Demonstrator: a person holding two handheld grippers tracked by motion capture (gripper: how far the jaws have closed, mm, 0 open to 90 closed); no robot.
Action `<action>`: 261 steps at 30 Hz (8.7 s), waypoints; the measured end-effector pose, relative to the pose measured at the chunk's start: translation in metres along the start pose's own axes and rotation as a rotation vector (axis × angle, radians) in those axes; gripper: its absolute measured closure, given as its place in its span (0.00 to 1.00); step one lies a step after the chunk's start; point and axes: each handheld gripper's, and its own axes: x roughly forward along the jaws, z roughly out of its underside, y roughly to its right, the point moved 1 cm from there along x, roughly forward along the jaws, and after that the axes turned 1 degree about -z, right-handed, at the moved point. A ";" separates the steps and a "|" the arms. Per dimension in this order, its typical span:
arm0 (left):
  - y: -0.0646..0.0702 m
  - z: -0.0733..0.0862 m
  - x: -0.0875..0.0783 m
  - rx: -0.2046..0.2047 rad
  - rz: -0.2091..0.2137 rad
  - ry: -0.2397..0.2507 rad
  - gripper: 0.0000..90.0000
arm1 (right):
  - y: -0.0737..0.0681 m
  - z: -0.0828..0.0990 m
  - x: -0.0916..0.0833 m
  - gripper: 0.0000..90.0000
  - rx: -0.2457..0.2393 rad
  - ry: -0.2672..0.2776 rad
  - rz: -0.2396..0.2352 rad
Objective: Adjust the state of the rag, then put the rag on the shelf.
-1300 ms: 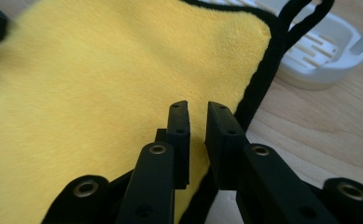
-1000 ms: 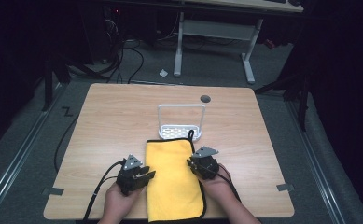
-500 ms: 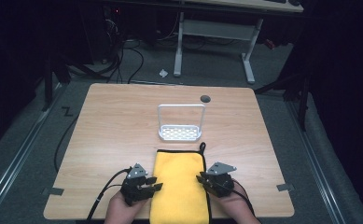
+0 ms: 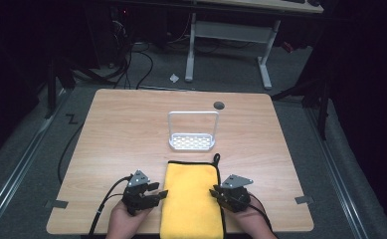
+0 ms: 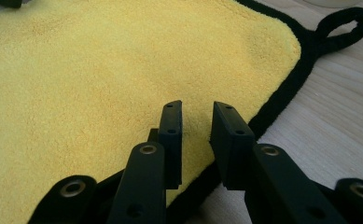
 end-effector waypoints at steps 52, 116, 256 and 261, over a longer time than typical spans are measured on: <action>-0.030 -0.041 0.063 -0.092 -0.020 0.001 0.88 | 0.026 -0.032 0.007 0.61 0.081 0.110 0.087; -0.014 -0.070 0.031 -0.030 -0.068 0.170 0.90 | 0.026 -0.060 0.004 0.88 0.120 0.224 0.114; -0.099 -0.196 0.063 -0.039 0.011 0.208 0.92 | 0.155 -0.181 0.020 0.86 0.207 0.357 0.001; -0.100 -0.187 0.071 -0.051 0.013 0.191 0.92 | 0.158 -0.176 0.027 0.86 0.238 0.340 -0.006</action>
